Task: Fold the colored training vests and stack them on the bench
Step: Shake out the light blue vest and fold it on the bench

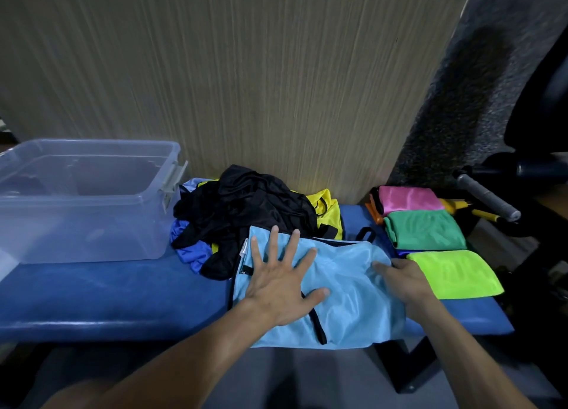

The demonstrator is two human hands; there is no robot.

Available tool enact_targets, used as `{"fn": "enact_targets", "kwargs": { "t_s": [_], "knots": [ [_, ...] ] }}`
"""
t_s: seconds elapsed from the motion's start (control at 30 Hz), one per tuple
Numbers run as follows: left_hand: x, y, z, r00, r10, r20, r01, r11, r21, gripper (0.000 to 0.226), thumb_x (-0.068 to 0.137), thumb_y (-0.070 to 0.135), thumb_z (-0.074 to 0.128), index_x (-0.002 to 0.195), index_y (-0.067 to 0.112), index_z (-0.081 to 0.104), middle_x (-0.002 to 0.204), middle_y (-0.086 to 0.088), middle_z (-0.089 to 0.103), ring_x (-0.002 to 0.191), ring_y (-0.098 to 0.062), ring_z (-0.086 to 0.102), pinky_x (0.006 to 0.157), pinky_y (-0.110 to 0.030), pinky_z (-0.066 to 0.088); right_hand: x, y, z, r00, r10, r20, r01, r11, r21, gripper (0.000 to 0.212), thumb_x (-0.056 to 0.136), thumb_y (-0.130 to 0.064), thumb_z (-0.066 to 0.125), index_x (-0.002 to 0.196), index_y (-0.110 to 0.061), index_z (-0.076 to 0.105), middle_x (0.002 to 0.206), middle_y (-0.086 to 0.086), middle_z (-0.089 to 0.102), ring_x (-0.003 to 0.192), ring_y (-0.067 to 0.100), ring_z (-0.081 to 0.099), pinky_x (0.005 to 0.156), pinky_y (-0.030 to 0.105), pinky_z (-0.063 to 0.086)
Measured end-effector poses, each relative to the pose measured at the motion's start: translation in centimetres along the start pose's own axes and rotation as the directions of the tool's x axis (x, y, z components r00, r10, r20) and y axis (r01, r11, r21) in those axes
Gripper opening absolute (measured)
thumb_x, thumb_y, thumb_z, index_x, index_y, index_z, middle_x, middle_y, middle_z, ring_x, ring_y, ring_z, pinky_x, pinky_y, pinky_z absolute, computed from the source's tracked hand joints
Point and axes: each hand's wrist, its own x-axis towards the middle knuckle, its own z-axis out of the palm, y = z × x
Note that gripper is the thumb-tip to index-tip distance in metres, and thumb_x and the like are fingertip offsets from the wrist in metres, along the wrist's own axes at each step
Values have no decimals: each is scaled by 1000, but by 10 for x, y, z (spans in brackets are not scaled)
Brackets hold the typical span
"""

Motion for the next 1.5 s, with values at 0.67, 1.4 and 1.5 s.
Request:
{"fn": "enact_targets", "kwargs": {
  "t_s": [0.67, 1.4, 1.5],
  "knots": [
    [14, -63, -55, 909, -376, 181, 204, 21, -979, 34, 81, 41, 55, 54, 21, 55, 50, 9, 47, 42, -10, 42, 55, -28, 38, -111, -111, 116, 797, -547, 257, 600, 664, -447, 40, 95, -30, 53, 134, -21, 51, 109, 12, 69, 109, 38, 60, 79, 40, 46],
    [8, -76, -27, 855, -516, 44, 272, 375, -886, 36, 106, 34, 47, 84, 6, 53, 70, -3, 49, 64, -20, 45, 58, -34, 35, -126, 0, 101, 403, -684, 608, 810, -42, -584, 78, 65, -74, 67, 131, -36, 51, 122, -6, 47, 108, 23, 51, 85, 42, 47],
    [3, -78, -27, 858, -513, 24, 326, 509, -797, 31, 106, 28, 46, 94, 1, 51, 78, -10, 54, 68, -25, 47, 56, -35, 33, -126, 7, 100, 394, -698, 598, 783, -85, -616, 81, 61, -46, 82, 134, -33, 50, 133, -1, 48, 118, 29, 51, 89, 51, 49]
  ]
}}
